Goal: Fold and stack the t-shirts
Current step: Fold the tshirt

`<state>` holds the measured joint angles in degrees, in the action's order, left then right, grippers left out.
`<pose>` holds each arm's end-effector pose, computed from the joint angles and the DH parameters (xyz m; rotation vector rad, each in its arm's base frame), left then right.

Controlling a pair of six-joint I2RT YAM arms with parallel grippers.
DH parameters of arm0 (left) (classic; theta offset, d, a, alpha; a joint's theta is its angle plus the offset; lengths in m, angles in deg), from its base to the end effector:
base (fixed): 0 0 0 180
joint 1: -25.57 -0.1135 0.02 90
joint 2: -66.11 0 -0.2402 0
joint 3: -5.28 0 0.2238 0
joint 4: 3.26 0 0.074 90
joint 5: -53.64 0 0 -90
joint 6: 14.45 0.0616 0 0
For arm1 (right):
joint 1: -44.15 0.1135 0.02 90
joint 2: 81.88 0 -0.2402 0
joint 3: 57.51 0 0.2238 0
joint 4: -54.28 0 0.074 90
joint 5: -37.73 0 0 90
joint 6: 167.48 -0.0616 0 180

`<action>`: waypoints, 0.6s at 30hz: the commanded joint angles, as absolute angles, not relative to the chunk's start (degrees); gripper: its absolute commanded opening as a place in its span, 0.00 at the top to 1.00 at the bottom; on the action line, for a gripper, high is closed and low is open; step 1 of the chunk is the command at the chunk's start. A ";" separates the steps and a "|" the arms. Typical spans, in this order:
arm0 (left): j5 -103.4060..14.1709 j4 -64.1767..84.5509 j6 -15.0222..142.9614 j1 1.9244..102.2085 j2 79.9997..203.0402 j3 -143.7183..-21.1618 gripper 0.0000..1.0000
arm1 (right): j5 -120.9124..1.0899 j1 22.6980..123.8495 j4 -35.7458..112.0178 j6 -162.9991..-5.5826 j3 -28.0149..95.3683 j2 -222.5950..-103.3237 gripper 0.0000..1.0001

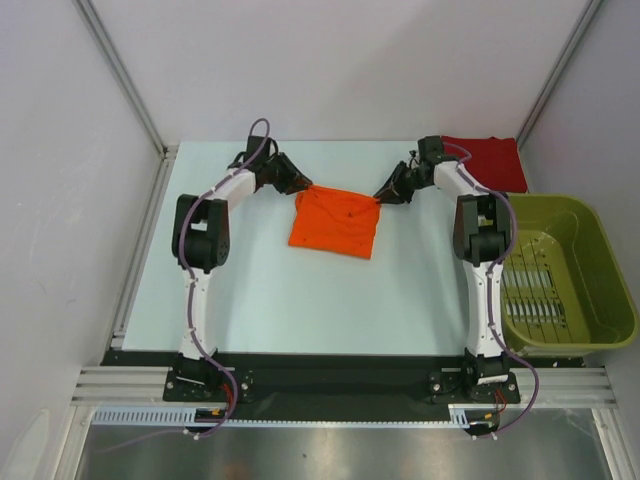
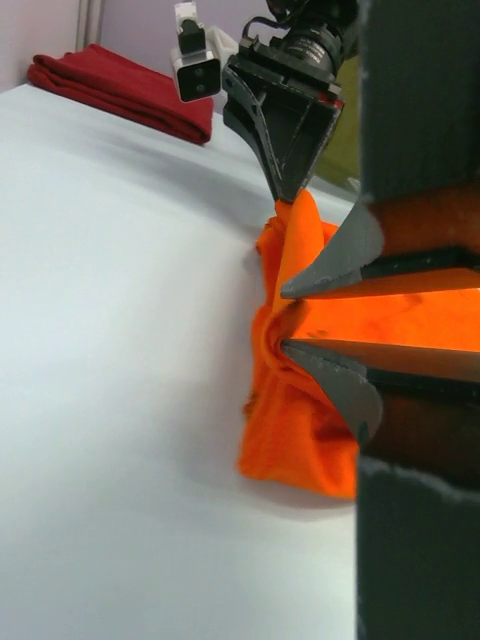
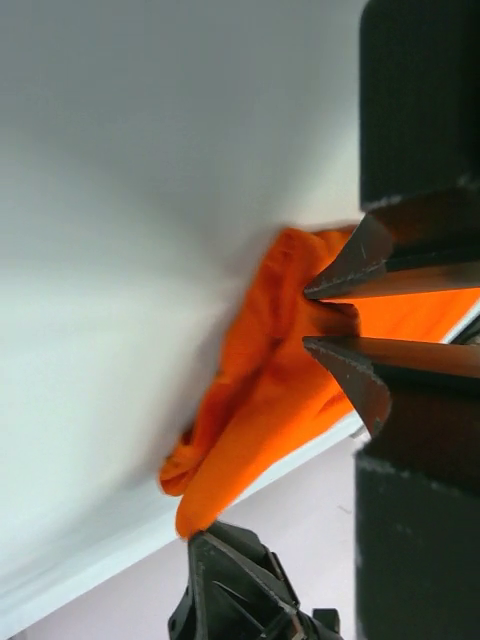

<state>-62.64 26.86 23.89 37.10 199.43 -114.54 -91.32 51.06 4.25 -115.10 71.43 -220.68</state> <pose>0.4805 -0.1259 0.1469 -0.6178 2.4140 -1.0495 0.4742 0.0966 0.1280 0.4638 2.6558 1.1543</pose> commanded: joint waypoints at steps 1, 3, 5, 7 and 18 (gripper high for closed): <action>-63.78 31.69 31.67 35.24 203.65 -125.96 0.64 | -89.28 49.25 3.59 -113.70 80.54 -224.69 0.72; -63.25 40.19 38.77 34.53 205.41 -131.62 0.59 | -86.57 48.89 -0.54 -111.24 83.97 -224.79 0.64; -59.24 45.05 43.01 33.66 203.68 -136.30 0.57 | -84.28 48.63 -3.88 -107.64 85.83 -223.48 0.59; -55.97 47.36 47.85 33.65 197.19 -133.26 0.51 | -83.39 48.19 -5.47 -105.70 84.35 -220.06 0.50; -79.22 -6.16 26.12 38.31 180.19 -88.77 0.51 | -96.99 51.96 34.82 -122.54 50.43 -202.90 0.61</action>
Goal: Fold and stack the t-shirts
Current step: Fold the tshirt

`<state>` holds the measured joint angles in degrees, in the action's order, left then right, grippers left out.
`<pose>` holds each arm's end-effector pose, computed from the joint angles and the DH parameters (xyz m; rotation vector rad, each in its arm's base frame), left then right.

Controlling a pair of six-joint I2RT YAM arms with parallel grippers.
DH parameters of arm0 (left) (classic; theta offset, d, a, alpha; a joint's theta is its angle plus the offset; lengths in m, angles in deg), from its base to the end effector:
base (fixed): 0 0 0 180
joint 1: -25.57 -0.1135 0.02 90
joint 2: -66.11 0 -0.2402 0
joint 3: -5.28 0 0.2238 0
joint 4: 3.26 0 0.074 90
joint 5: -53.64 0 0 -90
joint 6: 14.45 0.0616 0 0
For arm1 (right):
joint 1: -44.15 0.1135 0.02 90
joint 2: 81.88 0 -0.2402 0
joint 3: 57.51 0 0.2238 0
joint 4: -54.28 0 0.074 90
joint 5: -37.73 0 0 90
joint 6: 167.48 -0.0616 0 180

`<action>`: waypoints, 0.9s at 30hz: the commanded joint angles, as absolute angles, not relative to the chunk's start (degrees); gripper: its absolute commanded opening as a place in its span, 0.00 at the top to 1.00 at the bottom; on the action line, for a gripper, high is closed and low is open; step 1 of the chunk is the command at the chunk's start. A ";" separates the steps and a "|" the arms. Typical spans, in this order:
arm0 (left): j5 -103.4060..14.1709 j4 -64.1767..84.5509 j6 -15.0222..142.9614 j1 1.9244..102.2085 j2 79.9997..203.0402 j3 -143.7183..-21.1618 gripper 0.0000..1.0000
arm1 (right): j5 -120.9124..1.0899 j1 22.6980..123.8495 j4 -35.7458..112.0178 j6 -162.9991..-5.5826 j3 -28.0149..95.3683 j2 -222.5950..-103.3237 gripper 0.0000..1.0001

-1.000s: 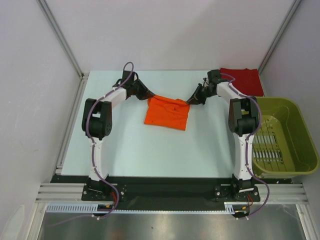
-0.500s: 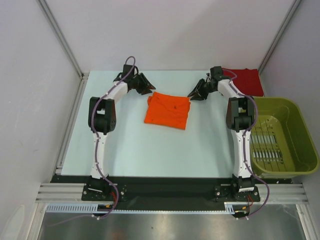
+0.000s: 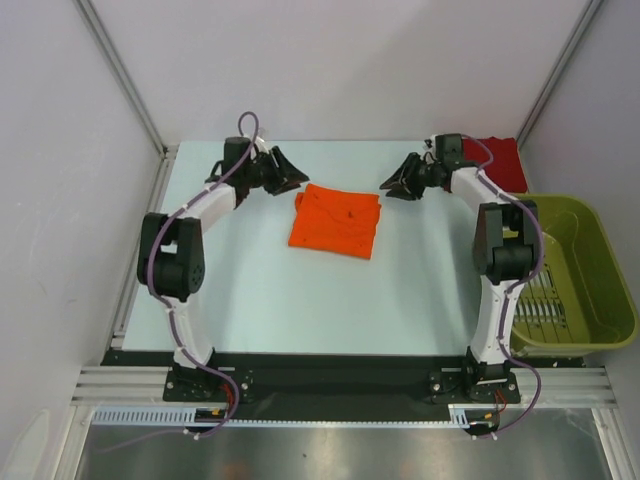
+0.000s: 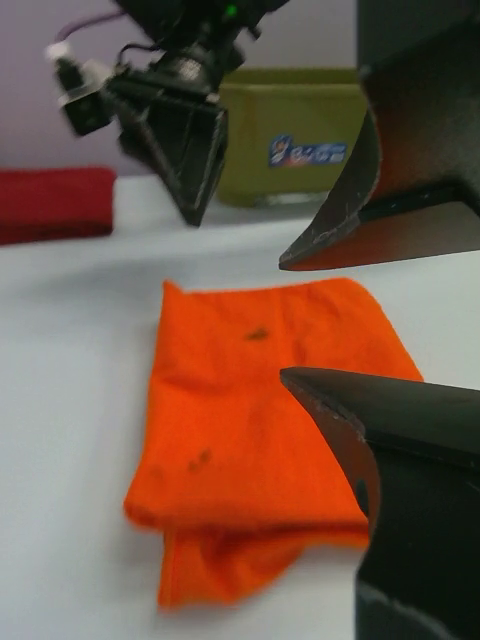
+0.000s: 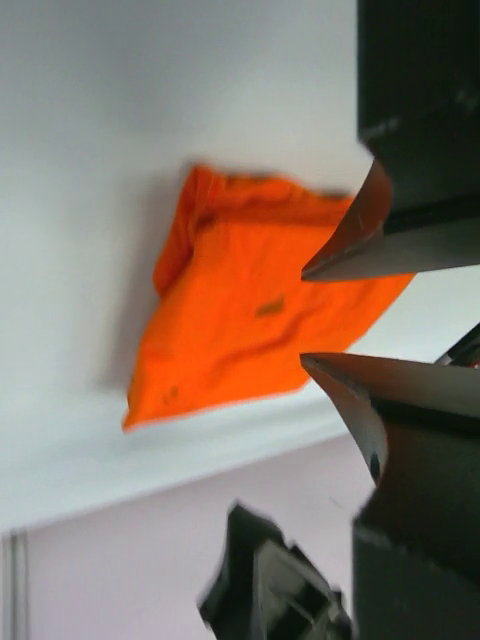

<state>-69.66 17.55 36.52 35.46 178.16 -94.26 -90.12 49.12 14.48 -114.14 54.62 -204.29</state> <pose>0.4213 -0.1078 0.2187 -0.2126 2.2465 -1.1040 0.4427 0.0764 0.1823 0.3822 2.4841 1.1212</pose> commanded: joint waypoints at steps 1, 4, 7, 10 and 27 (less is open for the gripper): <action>-80.29 -11.91 22.67 38.83 181.33 -85.89 0.51 | -98.14 52.58 38.08 -126.91 49.28 -203.60 0.64; -81.88 -28.11 12.11 40.15 187.65 -84.63 0.53 | -101.13 54.69 52.59 -135.10 47.25 -207.46 0.75; -81.36 -39.80 4.20 40.25 194.68 -85.58 0.55 | -101.66 56.18 60.42 -140.03 47.78 -211.94 0.80; -80.66 -41.41 1.90 39.37 200.21 -89.09 0.57 | -101.58 56.45 63.69 -141.98 49.70 -216.43 0.83; -80.92 -8.31 21.70 34.44 202.81 -101.75 0.54 | -96.66 49.60 41.13 -132.24 63.74 -226.11 0.84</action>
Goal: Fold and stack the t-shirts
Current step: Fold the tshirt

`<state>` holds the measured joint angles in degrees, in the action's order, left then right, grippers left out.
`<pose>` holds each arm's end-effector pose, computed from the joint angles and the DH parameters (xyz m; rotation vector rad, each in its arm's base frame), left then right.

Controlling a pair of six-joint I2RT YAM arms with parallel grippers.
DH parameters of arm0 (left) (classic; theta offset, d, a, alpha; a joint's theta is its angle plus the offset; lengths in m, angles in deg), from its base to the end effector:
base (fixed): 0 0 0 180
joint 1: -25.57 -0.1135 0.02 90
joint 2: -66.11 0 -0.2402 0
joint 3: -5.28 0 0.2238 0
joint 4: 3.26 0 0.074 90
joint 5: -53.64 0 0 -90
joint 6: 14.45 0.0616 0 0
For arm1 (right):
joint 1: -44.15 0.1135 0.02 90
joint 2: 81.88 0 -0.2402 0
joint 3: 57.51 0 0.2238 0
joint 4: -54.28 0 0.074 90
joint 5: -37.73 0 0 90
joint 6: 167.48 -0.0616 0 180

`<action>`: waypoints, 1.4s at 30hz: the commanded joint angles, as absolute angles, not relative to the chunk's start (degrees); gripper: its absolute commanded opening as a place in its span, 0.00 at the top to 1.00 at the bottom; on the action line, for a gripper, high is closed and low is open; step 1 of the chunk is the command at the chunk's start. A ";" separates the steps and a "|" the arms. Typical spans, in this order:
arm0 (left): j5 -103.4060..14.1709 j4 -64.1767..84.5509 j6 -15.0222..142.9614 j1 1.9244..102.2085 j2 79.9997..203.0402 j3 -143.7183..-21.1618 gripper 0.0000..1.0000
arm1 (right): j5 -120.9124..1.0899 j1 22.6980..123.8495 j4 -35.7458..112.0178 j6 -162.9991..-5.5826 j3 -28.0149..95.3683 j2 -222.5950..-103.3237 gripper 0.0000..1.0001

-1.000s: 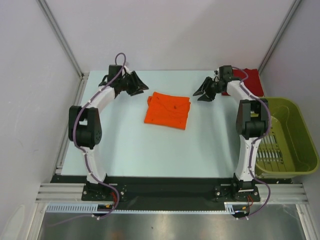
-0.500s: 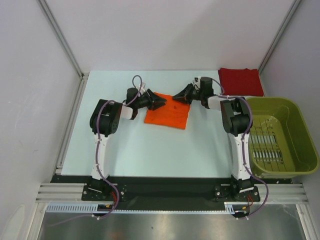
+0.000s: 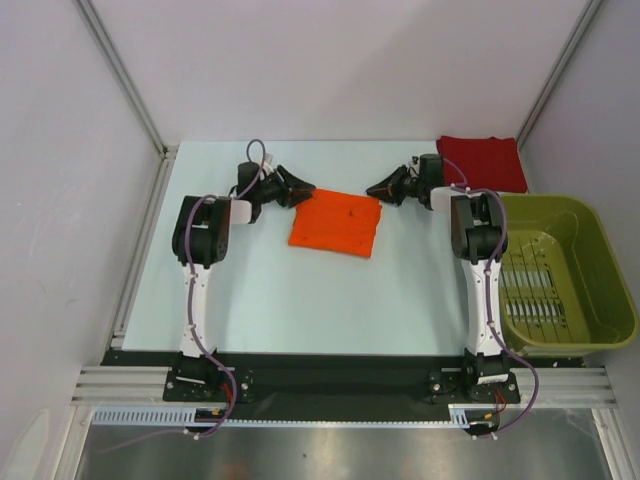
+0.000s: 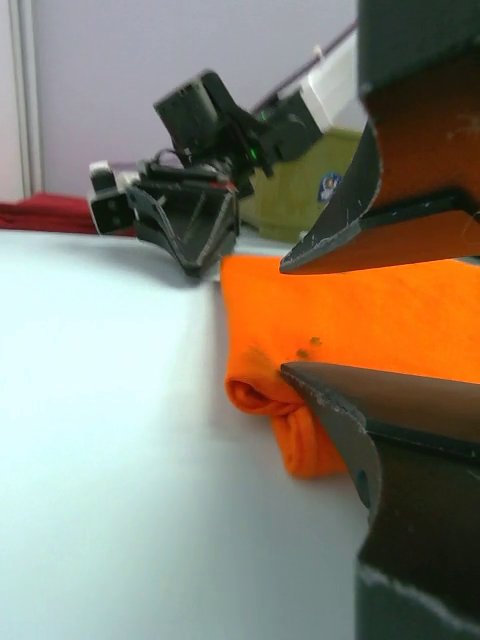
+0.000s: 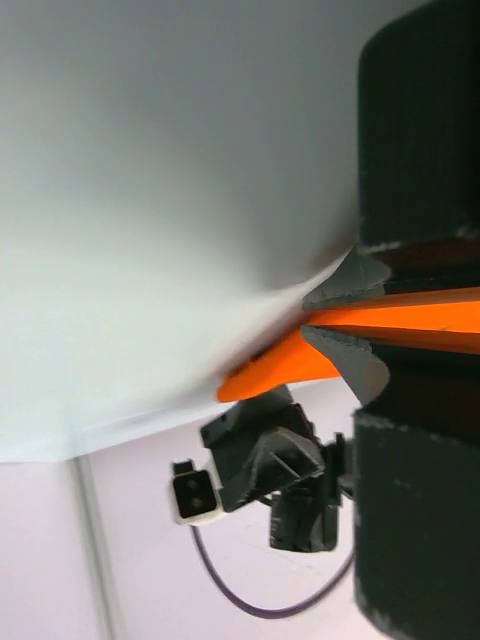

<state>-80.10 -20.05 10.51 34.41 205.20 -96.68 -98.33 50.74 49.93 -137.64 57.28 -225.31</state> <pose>0.4787 -0.1175 0.0945 -0.4684 2.1135 -1.5408 0.4988 0.1023 0.0858 0.5596 2.2808 1.4959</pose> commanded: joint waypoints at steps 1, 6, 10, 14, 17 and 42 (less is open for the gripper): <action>-80.83 -5.67 23.76 34.53 201.65 -103.07 0.53 | -96.74 49.51 35.36 -128.66 65.60 -225.93 0.84; -77.76 7.62 34.93 34.62 190.06 -100.72 0.53 | -94.37 49.51 17.83 -117.92 75.11 -220.16 0.81; -75.47 10.36 38.11 36.19 177.16 -92.29 0.52 | -91.30 50.30 11.07 -112.47 71.17 -212.15 0.77; -78.18 7.74 35.49 39.71 170.98 -83.59 0.52 | -92.60 52.67 13.06 -111.14 62.30 -206.34 0.77; -77.93 1.77 31.98 41.91 168.52 -75.86 0.52 | -96.47 55.74 17.10 -113.07 56.07 -203.61 0.77; -71.52 17.90 49.44 39.63 173.80 -75.04 0.52 | -101.33 53.82 15.56 -98.42 26.60 -199.40 0.80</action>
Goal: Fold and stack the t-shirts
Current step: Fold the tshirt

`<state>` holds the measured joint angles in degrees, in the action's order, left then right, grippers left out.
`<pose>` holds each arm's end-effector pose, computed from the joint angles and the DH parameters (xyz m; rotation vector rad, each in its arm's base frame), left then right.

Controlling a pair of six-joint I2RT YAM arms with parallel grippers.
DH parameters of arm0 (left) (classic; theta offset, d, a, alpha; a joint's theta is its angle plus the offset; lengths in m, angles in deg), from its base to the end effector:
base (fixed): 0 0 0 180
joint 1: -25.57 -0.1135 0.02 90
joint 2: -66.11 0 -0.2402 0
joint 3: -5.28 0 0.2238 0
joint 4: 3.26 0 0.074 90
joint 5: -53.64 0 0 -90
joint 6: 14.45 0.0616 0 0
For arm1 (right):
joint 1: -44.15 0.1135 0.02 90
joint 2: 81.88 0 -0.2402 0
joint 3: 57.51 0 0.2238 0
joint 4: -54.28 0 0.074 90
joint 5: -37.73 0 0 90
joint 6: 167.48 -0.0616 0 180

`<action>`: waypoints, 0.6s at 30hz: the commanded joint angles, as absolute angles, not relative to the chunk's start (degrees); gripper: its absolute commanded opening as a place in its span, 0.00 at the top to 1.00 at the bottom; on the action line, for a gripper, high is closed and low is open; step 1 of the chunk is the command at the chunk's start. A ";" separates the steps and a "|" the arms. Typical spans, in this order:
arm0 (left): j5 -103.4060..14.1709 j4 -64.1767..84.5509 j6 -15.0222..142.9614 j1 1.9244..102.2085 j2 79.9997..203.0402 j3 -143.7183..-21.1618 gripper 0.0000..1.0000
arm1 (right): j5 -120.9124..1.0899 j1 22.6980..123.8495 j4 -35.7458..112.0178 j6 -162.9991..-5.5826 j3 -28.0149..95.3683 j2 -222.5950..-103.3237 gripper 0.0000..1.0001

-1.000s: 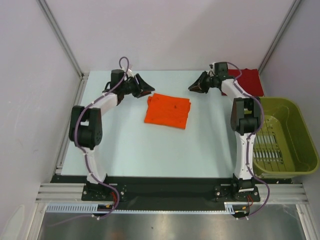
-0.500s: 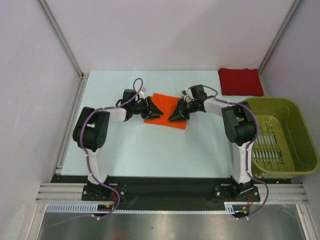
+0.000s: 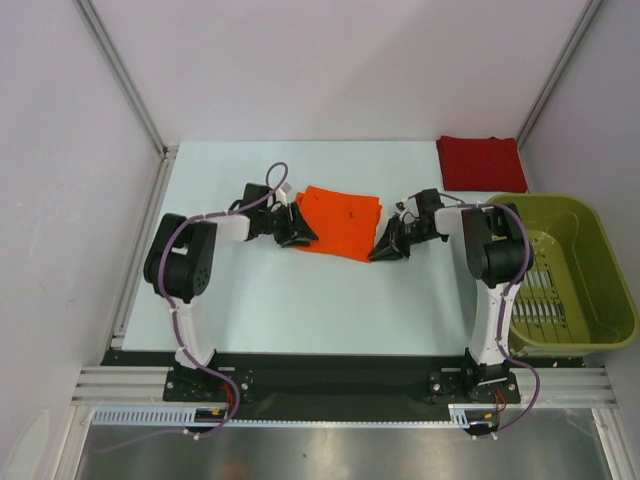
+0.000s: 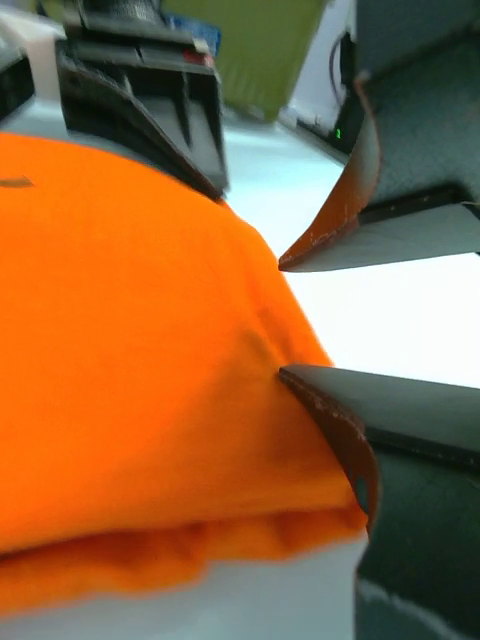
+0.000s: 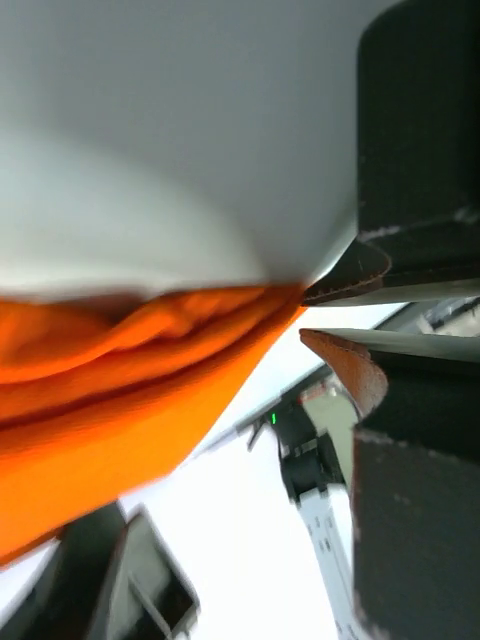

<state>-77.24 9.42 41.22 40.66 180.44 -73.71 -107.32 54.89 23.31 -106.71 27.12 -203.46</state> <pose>0.3585 -0.1384 0.1133 -0.0650 2.5121 -1.2412 0.3499 0.1178 0.0823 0.1644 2.7356 1.5171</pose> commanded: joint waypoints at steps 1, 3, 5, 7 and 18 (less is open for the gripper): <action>-70.21 20.70 51.45 39.72 171.78 -75.05 0.51 | -100.36 53.81 13.79 -97.44 26.77 -196.95 0.80; -63.98 23.62 54.09 40.85 164.22 -75.48 0.01 | -97.81 54.08 10.36 -95.85 27.04 -193.87 0.79; -57.93 27.40 57.35 41.91 157.21 -75.66 0.00 | -95.96 55.13 8.94 -95.32 27.12 -189.75 0.75; -54.48 29.42 58.67 43.32 152.62 -74.79 0.00 | -93.85 56.18 7.10 -95.23 27.65 -187.97 0.73; -40.44 20.57 43.40 46.59 122.11 -50.05 0.00 | -76.18 60.33 5.06 -98.92 24.85 -176.55 0.04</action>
<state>-40.76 23.97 51.63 49.42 125.07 -58.78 -83.43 61.29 5.87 -97.51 26.14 -180.84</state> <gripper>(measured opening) 0.996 0.903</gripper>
